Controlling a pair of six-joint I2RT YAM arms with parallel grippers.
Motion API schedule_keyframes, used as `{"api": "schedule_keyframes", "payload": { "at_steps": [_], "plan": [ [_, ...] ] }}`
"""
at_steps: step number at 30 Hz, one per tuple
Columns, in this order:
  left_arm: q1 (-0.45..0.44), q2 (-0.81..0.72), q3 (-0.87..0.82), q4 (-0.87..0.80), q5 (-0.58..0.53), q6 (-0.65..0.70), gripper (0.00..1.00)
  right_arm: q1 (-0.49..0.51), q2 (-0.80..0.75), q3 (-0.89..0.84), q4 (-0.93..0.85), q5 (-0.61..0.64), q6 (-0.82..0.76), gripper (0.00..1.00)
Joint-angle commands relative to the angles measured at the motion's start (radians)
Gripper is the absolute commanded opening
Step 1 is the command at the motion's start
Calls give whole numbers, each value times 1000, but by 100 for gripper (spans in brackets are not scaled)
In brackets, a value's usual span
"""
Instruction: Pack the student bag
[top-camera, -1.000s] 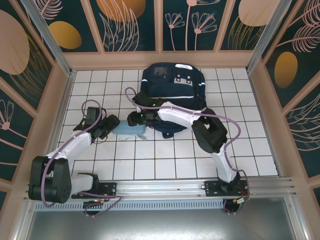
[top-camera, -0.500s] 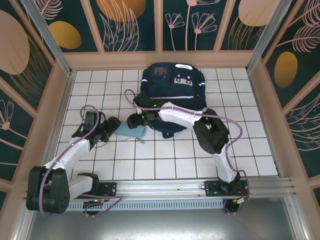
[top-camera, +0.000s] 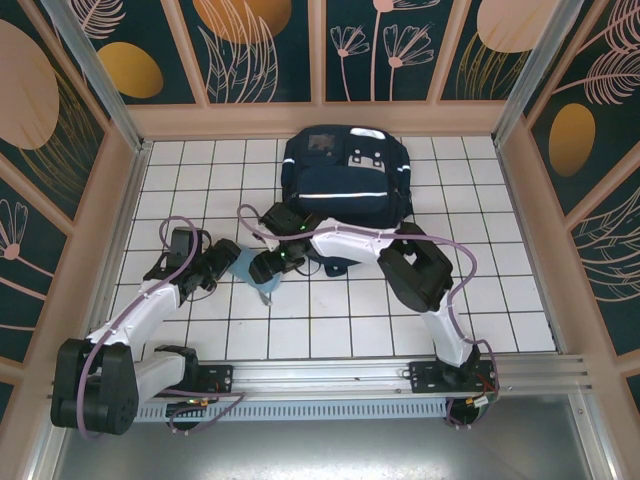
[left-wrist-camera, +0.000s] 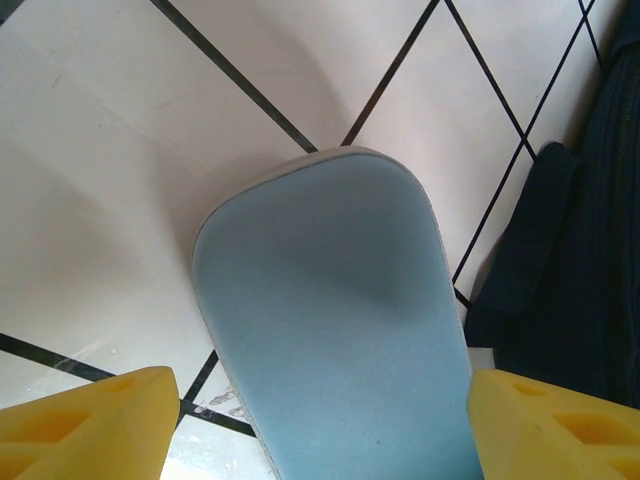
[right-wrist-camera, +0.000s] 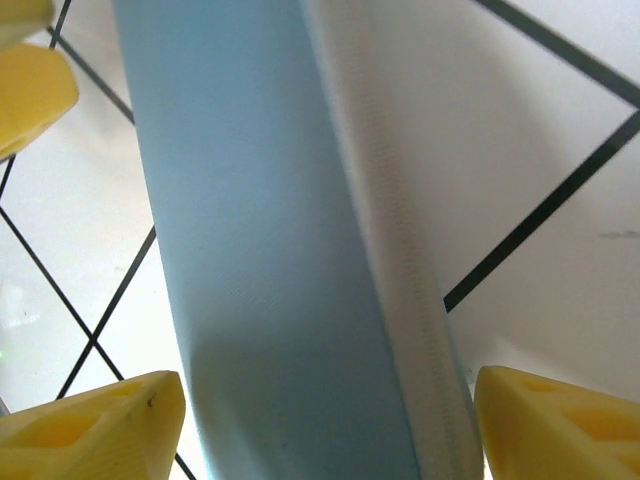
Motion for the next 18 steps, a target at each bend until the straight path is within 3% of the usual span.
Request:
{"api": "schedule_keyframes", "payload": {
  "at_steps": [1, 18],
  "plan": [
    [-4, 19, 4, 6, -17, -1, 76, 3, 19, 36, 6, 8, -59, 78],
    [-5, 30, 8, 10, -31, 10, 76, 2, 113, 91, -32, -50, -35, 76]
  ]
}}
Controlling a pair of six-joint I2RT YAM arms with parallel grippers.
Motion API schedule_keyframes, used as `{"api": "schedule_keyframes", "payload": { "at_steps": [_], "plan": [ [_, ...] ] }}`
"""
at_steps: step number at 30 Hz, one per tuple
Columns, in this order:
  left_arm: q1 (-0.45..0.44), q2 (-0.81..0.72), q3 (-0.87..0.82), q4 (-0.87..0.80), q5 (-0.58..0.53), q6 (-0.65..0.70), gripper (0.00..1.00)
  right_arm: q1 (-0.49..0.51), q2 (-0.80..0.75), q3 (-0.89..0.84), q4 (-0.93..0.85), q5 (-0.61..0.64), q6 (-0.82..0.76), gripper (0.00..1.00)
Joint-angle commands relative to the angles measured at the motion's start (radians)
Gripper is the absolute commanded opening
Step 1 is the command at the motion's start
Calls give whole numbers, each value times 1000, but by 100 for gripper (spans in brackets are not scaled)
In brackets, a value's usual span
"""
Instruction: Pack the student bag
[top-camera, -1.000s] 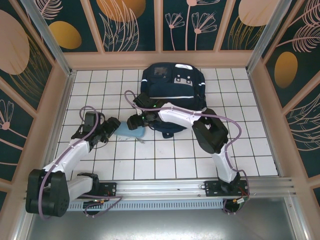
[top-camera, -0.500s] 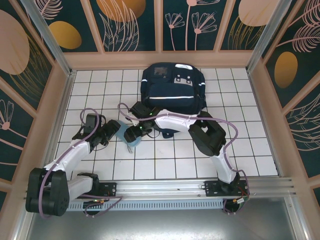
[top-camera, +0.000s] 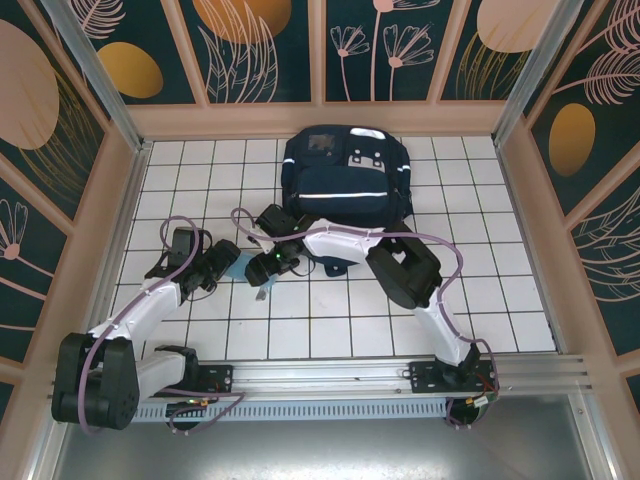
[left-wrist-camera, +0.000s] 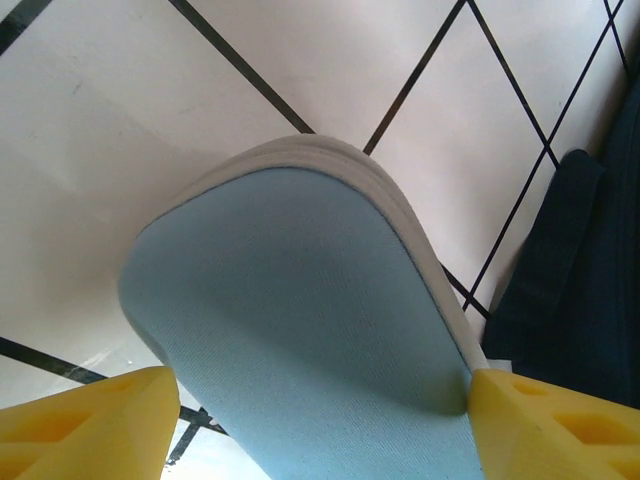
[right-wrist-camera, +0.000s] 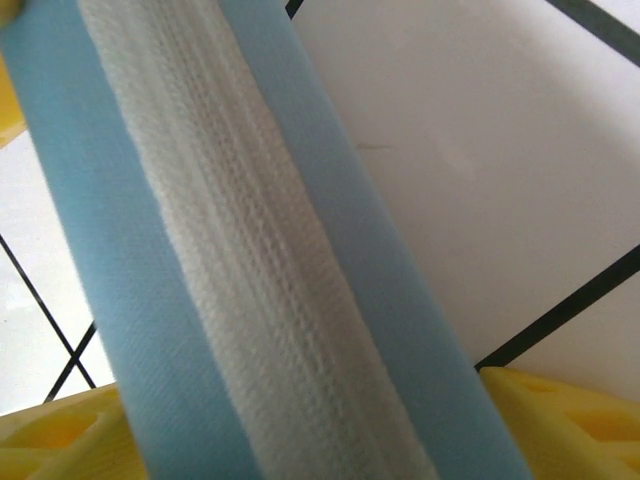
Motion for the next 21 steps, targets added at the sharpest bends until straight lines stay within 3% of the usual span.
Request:
{"api": "schedule_keyframes", "payload": {
  "at_steps": [1, 10, 21],
  "plan": [
    [-5, 6, 10, 3, -13, 10, 76, 0, 23, 24, -26, -6, -6, 74],
    [-5, 1, 49, -22, -23, 31, 76, -2, -71, -6, 7, 23, -2, 47],
    [-7, -42, 154, -60, -18, 110, 77, -69, -367, -219, 99, 109, 82, 36]
  ]
}}
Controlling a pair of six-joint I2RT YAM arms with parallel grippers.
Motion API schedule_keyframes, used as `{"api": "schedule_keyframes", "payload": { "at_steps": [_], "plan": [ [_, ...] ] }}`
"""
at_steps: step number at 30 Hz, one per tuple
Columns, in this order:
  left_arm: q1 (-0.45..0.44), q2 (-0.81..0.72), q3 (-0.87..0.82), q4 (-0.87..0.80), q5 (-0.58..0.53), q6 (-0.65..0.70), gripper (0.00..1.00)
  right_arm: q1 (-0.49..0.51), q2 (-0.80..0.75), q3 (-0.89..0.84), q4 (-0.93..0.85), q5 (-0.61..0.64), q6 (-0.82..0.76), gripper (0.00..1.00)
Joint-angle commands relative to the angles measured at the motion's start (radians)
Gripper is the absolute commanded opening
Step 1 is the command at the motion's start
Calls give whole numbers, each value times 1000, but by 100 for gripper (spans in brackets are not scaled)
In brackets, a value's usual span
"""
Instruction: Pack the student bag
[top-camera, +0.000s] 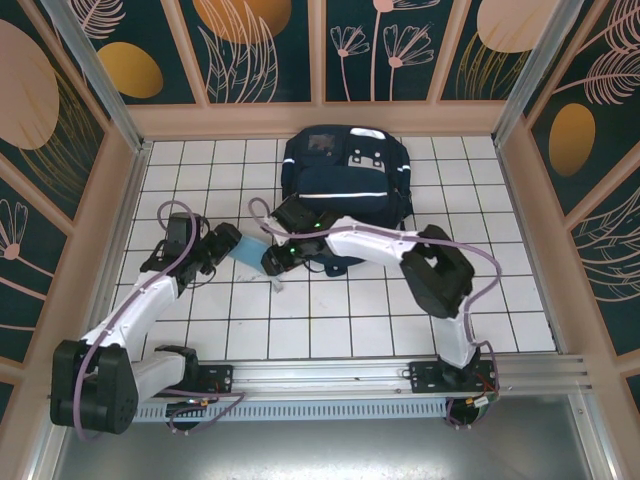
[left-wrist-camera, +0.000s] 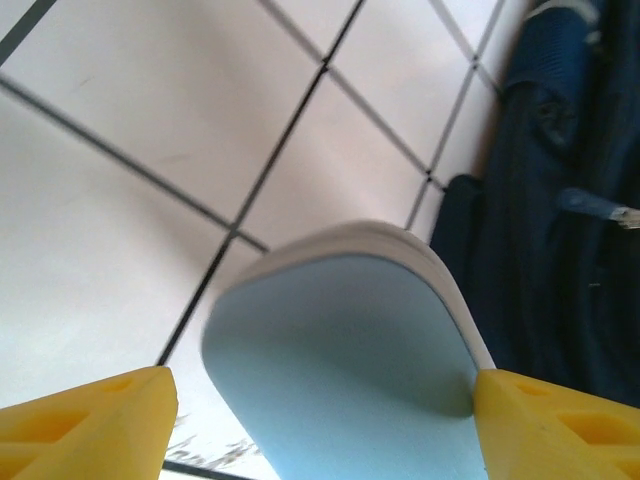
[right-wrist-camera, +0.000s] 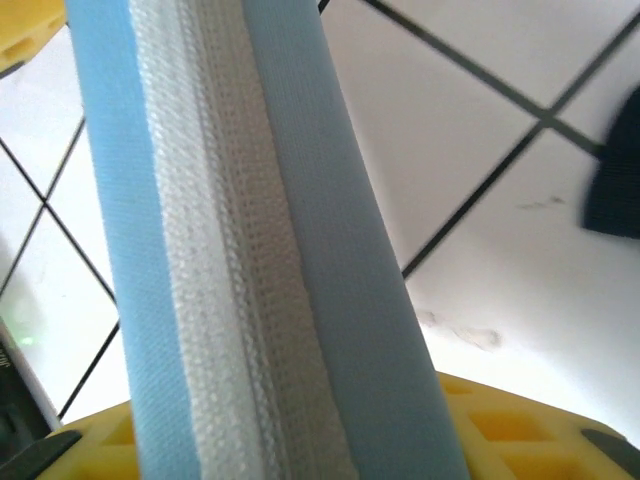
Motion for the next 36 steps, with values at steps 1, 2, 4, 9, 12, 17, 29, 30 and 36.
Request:
{"api": "schedule_keyframes", "payload": {
  "at_steps": [1, 2, 4, 9, 12, 17, 29, 30, 36],
  "plan": [
    [-1, -15, 43, -37, -16, 55, 77, -47, -143, -49, 61, 61, 63, 35],
    [-6, -13, 56, -37, -14, 63, 77, -57, -169, -66, 61, 79, 72, 35],
    [-30, 0, 88, -37, -12, 86, 77, -90, -236, -104, 63, 116, 97, 35],
    [-129, 77, 185, -26, -21, 130, 76, -209, -419, -233, 73, 191, 155, 35],
    [-208, 147, 264, -22, -28, 183, 76, -301, -539, -310, 63, 220, 193, 35],
    [-375, 303, 455, -54, -74, 345, 77, -494, -709, -422, 20, 184, 261, 35],
    [-619, 695, 870, -300, -276, 858, 82, -772, -858, -576, 11, 18, 292, 35],
    [-624, 718, 893, -316, -304, 898, 83, -778, -856, -578, 13, 12, 291, 35],
    [-628, 875, 1024, -394, -419, 1054, 84, -809, -860, -584, 19, -16, 287, 36]
  ]
}}
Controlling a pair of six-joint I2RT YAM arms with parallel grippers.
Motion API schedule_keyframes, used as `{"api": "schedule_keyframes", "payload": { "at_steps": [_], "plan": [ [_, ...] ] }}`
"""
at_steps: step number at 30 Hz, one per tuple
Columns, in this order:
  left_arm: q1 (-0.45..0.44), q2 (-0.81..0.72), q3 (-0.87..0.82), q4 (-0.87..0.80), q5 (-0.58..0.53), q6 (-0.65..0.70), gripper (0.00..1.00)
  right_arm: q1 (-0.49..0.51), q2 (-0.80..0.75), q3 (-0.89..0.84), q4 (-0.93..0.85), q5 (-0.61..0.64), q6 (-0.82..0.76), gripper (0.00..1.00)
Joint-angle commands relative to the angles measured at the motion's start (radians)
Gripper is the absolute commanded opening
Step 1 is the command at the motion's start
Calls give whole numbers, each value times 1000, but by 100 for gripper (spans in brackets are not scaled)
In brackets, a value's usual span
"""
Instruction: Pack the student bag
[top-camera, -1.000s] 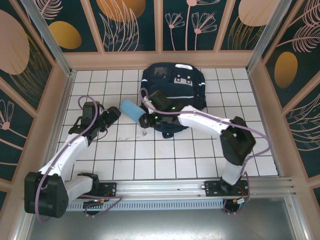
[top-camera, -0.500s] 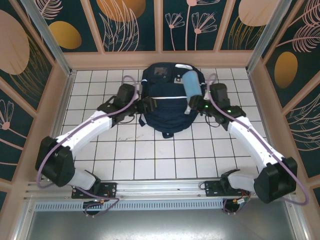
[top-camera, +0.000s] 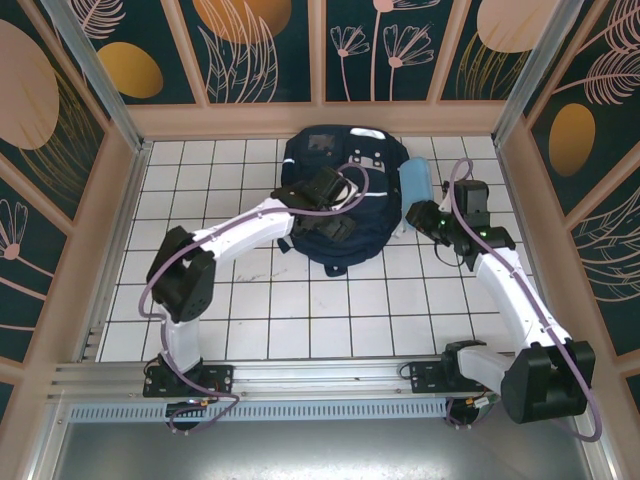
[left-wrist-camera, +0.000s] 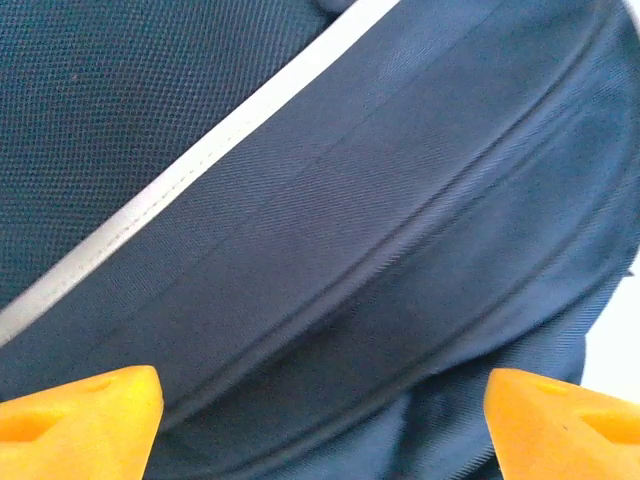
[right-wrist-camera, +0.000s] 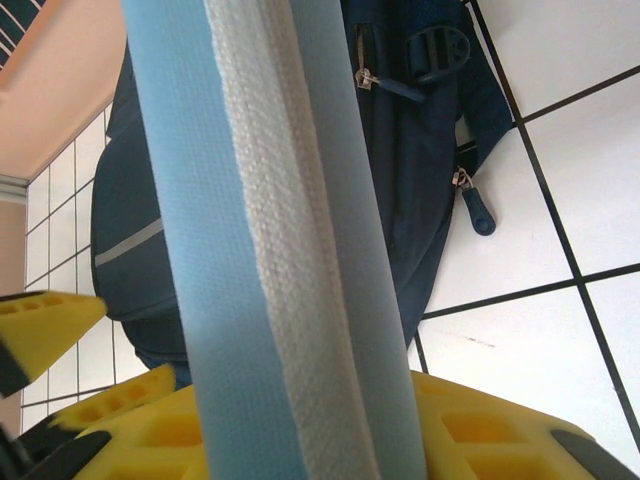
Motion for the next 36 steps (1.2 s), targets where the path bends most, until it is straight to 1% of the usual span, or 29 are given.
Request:
{"api": "schedule_keyframes", "payload": {
  "at_steps": [1, 4, 7, 10, 16, 20, 23, 26, 28, 29, 31, 33, 34, 36],
  "plan": [
    [3, 70, 85, -93, -145, 143, 84, -14, -26, -12, 15, -43, 6, 36],
    [3, 112, 140, -88, -254, 145, 83, -16, -31, -15, 18, -49, 10, 36],
    [3, 126, 176, -60, -350, 128, 79, -19, -36, -14, 22, -53, 16, 36],
    [5, 100, 180, -30, -378, 129, 76, -19, -38, -11, 22, -56, 19, 36],
    [4, 60, 177, 12, -391, 132, 70, -19, -38, -19, 27, -79, 26, 36],
    [4, 66, 173, 55, -389, 110, 59, -19, -38, -35, 26, -121, 36, 36],
    [5, 74, 166, 93, -383, 101, 53, -19, -41, -41, -10, -137, 29, 36],
    [4, 69, 158, 140, -401, 91, 42, -19, -57, -53, -62, -154, 17, 36],
    [4, 67, 148, 171, -378, 89, 36, -18, -68, -63, -90, -176, 11, 36],
    [4, 65, 143, 178, -338, 91, 34, -18, -75, -72, -100, -194, 8, 36],
    [4, 62, 128, 184, -218, 109, 39, -17, -82, -87, -113, -232, 4, 36],
    [4, 62, 109, 186, -151, 133, 44, -17, -87, -98, -115, -260, 6, 36],
    [4, 67, 109, 184, -149, 147, 46, -16, -86, -103, -114, -271, 7, 36],
    [5, 86, 111, 185, -188, 187, 48, -15, -82, -108, -110, -293, 11, 36]
  ]
}}
